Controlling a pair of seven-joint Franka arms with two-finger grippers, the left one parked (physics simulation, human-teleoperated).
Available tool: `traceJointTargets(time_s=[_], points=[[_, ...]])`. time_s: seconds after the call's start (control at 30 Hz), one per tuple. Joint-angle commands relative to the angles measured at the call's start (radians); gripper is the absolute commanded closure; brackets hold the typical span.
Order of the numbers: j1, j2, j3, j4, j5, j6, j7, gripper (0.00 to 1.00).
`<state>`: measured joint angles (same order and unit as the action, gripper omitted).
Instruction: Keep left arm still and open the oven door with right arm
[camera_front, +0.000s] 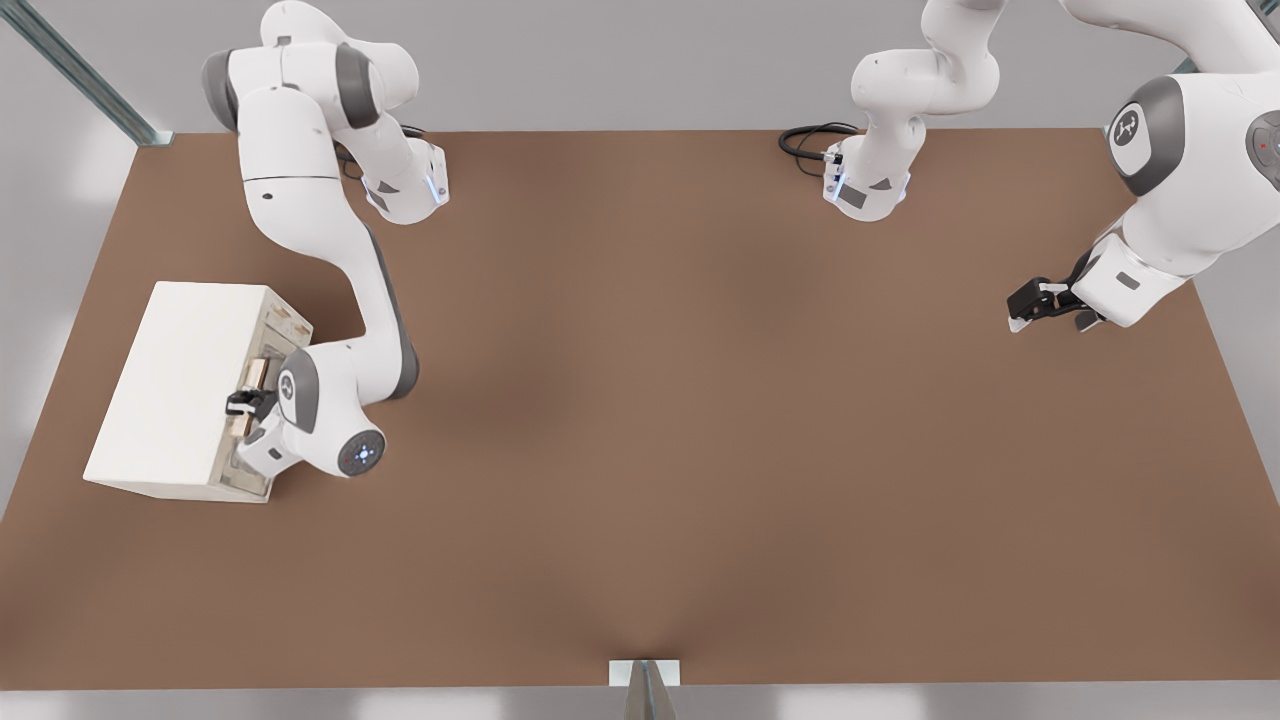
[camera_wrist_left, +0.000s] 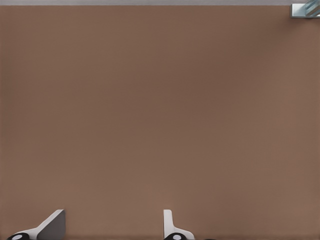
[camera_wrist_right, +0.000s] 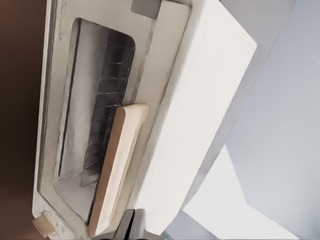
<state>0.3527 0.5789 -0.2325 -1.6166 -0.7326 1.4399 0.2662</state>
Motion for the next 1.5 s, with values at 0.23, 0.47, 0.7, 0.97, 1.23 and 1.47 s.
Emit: traceJointTargets(time_s=[0.23,0.47,0.7,0.97,1.23,1.47], points=[[-0.004,-0.011,-0.016,-0.071,-0.041,0.125,0.2,1.0],[-0.009,-0.011,-0.024,-0.1,-0.041,0.125,0.199,1.0],[-0.009,-0.008,-0.022,-0.114,-0.041,0.14,0.203,1.0],[0.081,-0.021,0.047,0.087,0.197,0.083,0.3,1.0],[-0.119,-0.389,0.053,0.311,0.757,0.025,-0.28,0.0],[-0.169,-0.387,0.056,0.336,0.771,0.031,-0.355,0.0]])
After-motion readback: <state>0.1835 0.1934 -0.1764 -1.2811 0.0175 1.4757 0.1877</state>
